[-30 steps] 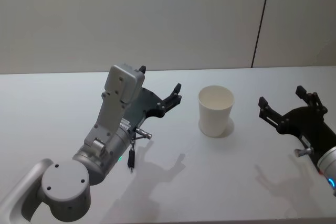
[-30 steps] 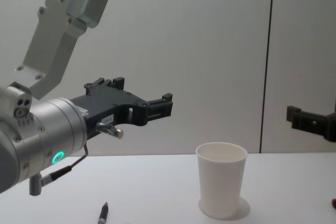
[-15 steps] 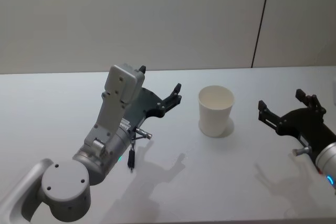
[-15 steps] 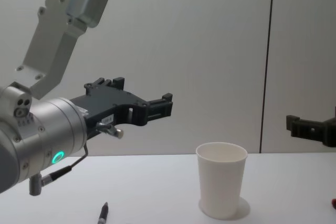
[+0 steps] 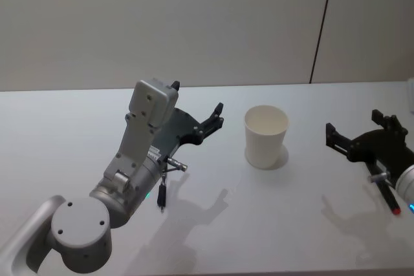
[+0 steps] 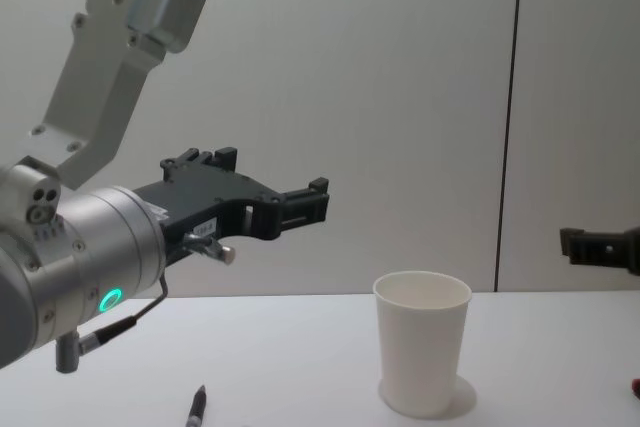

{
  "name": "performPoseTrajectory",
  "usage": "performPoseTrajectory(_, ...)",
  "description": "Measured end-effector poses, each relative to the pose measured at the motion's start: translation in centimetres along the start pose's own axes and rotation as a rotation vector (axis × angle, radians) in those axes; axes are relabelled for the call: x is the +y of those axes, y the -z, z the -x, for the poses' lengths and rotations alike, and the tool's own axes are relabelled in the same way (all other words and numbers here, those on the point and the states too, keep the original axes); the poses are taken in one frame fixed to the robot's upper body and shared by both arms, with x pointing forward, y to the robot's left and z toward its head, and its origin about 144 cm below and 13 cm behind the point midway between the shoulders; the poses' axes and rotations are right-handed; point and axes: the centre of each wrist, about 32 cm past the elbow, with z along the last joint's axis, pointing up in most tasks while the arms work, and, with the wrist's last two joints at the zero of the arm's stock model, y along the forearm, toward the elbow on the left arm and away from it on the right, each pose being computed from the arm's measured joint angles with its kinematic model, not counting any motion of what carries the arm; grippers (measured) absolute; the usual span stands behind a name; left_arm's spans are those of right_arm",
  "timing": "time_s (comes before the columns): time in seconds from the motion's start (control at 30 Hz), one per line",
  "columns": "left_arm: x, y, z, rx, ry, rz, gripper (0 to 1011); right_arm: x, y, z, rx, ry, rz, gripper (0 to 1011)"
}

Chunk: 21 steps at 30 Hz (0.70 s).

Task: Place the pen into the pen holder.

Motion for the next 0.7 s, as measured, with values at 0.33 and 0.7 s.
performPoseTrajectory(0.33, 0.0, 0.0, 0.0, 0.000, 0.000, 0.000, 1004, 0.4, -0.8, -0.9, -0.013, 0.023, 0.068, 1001)
performPoseTrajectory(0.7, 0.0, 0.0, 0.0, 0.000, 0.000, 0.000, 1004, 1.4, -1.2, -1.8, -0.057, 0.042, 0.148, 1001)
